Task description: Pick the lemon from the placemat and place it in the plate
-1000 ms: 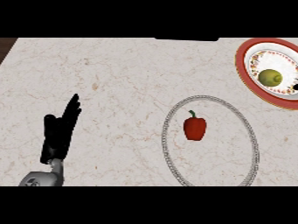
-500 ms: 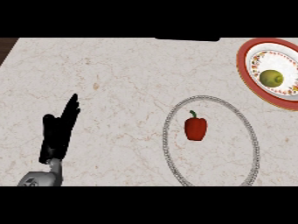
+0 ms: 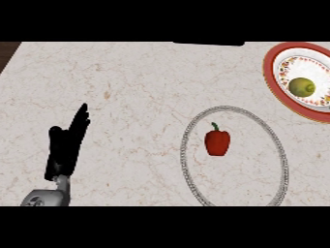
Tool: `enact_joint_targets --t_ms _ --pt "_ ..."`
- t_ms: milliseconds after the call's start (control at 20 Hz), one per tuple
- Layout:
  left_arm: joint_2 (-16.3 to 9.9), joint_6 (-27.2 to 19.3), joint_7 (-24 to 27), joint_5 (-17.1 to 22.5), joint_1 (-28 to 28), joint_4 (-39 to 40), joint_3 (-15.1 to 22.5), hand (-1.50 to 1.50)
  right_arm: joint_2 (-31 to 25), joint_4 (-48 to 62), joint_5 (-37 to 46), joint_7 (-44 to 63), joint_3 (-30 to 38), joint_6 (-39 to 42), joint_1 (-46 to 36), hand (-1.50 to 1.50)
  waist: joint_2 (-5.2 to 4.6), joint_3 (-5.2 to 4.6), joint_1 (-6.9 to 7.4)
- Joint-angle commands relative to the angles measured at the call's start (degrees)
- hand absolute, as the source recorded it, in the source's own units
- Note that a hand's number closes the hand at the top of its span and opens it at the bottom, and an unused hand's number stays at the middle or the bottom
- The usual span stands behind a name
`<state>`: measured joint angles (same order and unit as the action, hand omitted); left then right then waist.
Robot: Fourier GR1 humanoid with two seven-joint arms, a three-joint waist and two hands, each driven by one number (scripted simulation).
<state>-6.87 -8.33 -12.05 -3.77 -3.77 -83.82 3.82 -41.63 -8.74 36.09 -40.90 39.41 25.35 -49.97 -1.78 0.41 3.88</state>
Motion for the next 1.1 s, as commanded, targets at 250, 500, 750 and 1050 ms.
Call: enact_joint_targets --t_ms 250,500,750,1050 --pt "0.95 0.23 -0.74 -0.06 0.50 -0.48 0.90 0.00 2.59 -0.64 0.49 -3.96 -1.01 -2.97 2.45 -1.50 -0.12 0.04 0.39" --pt "1.42 -0.47 0.36 -0.81 -0.51 0.90 0.83 0.00 0.06 -0.25 0.46 -3.92 -1.15 -1.85 3.56 -1.50 -0.09 0.03 -0.07" --pt "-0.14 1.37 1.81 0.45 1.14 0.20 -0.23 0.00 -1.91 -0.08 0.88 -2.72 -1.46 -2.90 4.06 -1.50 -0.20 0.05 0.66" --pt "0.49 0.55 0.19 -0.05 -0.35 0.43 -0.10 0.00 -3.77 0.20 0.24 -3.07 -0.81 -2.60 4.65 -1.50 -0.31 0.13 0.75"
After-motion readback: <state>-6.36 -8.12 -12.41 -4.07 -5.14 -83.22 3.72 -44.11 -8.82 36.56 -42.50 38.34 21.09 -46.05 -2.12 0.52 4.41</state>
